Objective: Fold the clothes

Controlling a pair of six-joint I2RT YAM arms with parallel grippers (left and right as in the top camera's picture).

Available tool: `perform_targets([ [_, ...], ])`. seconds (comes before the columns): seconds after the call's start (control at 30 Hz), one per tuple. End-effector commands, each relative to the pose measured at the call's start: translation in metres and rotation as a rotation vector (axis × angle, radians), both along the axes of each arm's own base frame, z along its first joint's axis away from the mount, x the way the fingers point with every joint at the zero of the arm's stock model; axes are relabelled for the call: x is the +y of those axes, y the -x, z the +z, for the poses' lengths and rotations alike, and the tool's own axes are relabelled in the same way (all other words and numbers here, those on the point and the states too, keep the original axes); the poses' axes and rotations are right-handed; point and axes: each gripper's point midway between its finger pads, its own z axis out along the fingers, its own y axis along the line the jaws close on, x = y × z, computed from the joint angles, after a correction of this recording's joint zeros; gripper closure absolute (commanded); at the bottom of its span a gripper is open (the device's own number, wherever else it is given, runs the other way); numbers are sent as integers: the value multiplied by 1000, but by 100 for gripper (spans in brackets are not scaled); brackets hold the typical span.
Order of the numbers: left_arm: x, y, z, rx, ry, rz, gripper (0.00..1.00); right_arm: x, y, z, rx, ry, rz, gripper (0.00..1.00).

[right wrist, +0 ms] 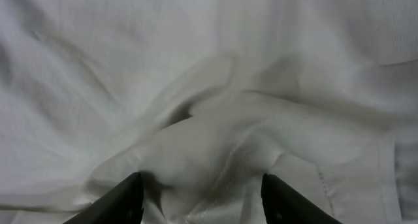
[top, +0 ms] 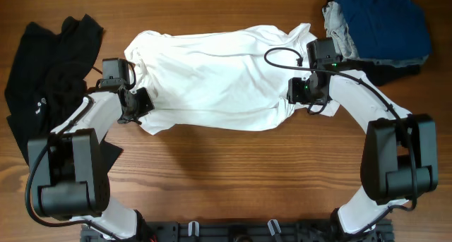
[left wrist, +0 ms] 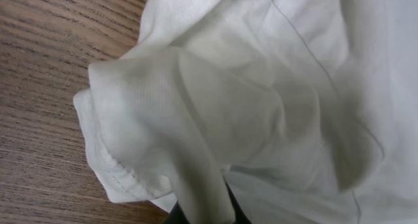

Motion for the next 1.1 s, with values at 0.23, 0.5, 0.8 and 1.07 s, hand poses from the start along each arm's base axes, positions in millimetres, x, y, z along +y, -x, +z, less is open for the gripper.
perform_targets([
  [0.23,-10,44,-43,177,37,2,96,9,1,-6,9,-48,3,41],
  [0.5,-10,44,-43,177,37,2,96,8,5,-11,18,-46,1,45],
  [0.8,-10,44,-43,177,37,2,96,6,8,-17,20,-44,-24,48],
  [1.07,-10,44,-43,176,36,2,96,6,-1,-5,1,-50,-37,77],
])
